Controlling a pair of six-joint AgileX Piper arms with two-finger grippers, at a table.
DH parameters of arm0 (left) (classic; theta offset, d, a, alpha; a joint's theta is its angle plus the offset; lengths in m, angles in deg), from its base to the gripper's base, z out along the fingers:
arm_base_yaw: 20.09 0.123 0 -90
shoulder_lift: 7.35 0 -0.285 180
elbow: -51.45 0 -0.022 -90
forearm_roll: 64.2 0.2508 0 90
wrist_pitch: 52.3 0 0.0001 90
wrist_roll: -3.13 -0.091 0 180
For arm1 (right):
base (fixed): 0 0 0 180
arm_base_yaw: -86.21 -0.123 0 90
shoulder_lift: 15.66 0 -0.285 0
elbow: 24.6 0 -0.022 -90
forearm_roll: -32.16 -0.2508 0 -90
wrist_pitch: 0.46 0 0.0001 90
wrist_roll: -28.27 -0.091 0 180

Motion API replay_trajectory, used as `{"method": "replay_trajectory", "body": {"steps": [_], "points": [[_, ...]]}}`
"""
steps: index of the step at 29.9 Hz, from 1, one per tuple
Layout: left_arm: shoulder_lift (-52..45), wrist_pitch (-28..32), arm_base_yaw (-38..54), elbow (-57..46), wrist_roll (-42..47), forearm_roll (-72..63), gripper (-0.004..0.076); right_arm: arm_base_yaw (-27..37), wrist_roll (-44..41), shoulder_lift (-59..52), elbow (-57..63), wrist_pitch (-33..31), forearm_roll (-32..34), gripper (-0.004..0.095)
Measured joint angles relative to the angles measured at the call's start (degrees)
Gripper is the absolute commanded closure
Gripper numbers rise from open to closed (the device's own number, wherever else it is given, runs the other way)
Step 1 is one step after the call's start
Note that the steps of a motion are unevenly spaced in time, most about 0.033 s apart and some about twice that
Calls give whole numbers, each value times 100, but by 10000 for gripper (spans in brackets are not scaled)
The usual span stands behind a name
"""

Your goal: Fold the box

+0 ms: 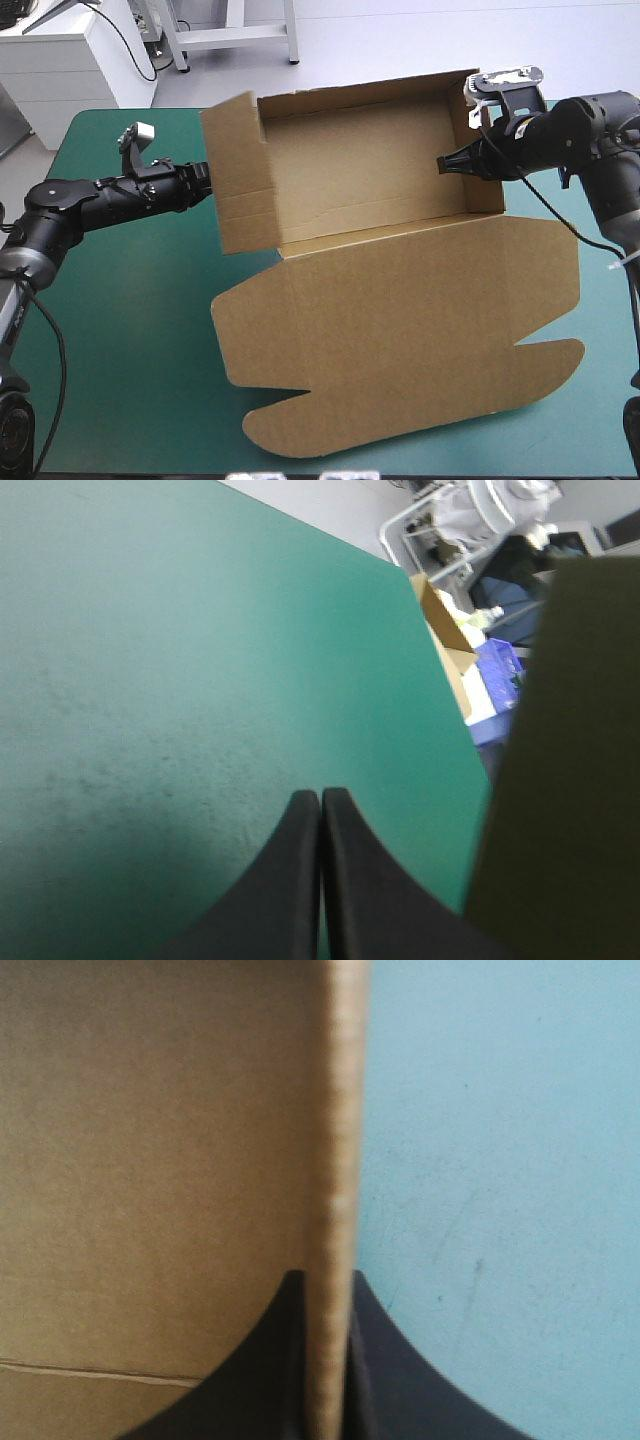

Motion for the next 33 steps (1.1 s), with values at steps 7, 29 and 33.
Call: {"method": "replay_trajectory", "body": {"steps": [7, 29, 33], "points": [[0, -599, -372, 61, -20, -61, 732, 0, -30, 84, 0, 201, 139, 927], [0, -1554, -372, 692, -285, -19, 479, 0, -218, 165, 0, 255, 583, 927], [0, -1554, -372, 692, -429, -19, 195, 0, -261, 165, 0, 249, 577, 926]]}}
